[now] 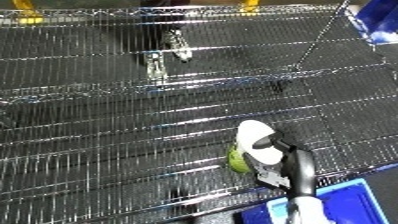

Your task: Pick up the object and place it into the box

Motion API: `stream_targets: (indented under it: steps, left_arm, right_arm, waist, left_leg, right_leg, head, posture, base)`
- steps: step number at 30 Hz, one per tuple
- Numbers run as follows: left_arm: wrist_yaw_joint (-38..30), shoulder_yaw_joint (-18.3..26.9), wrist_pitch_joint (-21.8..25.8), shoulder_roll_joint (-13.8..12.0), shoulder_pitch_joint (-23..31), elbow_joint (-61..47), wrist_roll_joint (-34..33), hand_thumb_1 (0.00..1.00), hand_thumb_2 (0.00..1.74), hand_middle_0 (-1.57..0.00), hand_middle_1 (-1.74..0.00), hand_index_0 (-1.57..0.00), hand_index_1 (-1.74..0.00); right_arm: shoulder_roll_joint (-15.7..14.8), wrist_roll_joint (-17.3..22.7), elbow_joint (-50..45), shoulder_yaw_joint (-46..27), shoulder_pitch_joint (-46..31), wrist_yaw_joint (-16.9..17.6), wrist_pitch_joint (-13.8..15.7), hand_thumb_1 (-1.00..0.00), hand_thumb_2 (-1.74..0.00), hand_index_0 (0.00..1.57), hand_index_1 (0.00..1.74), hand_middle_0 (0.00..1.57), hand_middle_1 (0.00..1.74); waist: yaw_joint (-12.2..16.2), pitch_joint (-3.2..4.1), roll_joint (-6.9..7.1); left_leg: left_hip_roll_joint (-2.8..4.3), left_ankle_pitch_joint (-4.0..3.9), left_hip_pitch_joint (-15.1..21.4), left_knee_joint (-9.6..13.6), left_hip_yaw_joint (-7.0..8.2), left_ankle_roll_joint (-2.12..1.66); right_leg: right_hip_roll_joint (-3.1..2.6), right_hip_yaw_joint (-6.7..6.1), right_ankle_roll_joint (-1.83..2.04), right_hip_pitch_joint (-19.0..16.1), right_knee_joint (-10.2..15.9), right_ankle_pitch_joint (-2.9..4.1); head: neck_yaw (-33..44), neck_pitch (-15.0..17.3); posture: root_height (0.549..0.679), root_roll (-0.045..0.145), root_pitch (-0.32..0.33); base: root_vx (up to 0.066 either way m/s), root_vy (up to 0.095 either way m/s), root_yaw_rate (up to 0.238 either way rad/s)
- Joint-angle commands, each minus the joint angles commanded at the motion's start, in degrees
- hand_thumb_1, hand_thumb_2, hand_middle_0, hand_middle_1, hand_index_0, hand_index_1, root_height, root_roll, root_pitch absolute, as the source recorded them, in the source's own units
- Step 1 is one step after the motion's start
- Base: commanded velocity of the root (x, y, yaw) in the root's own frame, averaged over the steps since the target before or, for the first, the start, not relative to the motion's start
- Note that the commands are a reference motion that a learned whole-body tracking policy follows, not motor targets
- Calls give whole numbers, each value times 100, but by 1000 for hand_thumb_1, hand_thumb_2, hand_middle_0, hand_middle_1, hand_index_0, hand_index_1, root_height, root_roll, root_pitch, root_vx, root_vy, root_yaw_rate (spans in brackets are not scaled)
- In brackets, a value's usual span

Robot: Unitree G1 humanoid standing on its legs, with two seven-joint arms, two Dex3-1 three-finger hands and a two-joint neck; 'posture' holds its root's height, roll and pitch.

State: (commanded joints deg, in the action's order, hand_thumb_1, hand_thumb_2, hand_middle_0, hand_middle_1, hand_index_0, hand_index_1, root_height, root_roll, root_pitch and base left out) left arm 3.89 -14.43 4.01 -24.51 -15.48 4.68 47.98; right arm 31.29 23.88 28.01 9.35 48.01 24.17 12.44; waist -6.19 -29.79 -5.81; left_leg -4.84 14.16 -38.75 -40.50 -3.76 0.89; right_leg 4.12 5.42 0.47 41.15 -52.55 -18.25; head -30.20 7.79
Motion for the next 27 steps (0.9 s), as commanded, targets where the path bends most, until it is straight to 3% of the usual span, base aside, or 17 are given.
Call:
stream_targets:
  steps: [5,11,18,27]
  left_arm:
    - [21,81,46,18,66,20,-11,1000,1740,-1570,-1740,-1570,-1740]
    - [64,223,98,39,188,36,-34,1000,1740,-1570,-1740,-1570,-1740]
    - [132,446,122,87,310,146,-65,1000,1740,-1570,-1740,-1570,-1740]
    - [189,624,56,99,370,168,-152,1000,1740,-1570,-1740,-1570,-1740]
  right_arm:
    - [-36,-115,-384,-82,-202,35,32,-750,-1305,1178,1305,1178,1305]
    - [-115,-299,-1133,-268,-699,42,34,-750,-1305,1178,1305,1178,1305]
    - [-231,-341,-1917,-572,-1305,-31,85,-750,-1305,1178,1305,1178,1305]
    - [-324,-227,-2505,-996,-1993,-20,238,-750,-1305,1178,1305,1178,1305]
  waist:
    - [71,0,60]
    - [228,0,174]
    - [449,0,296]
    - [720,0,387]
  left_leg:
    - [34,-33,259,189,-18,-9]
    - [131,-62,682,436,-42,-16]
    - [242,-73,1185,647,6,-60]
    - [351,-90,1697,902,127,-106]
  right_leg:
    - [-16,-13,11,-232,189,39]
    - [-41,-58,30,-606,450,88]
    - [-67,-124,36,-1091,730,117]
    - [-104,-226,94,-1572,1119,219]
  head:
    - [37,13]
    - [10,31]
    - [4,164]
    - [-234,260]
  posture:
    - [626,39,174]
    - [634,40,145]
    - [639,44,102]
    - [647,48,65]
  base:
    - [-52,17,-65]
    - [-52,23,-118]
    - [-40,30,-147]
    - [-42,10,-134]
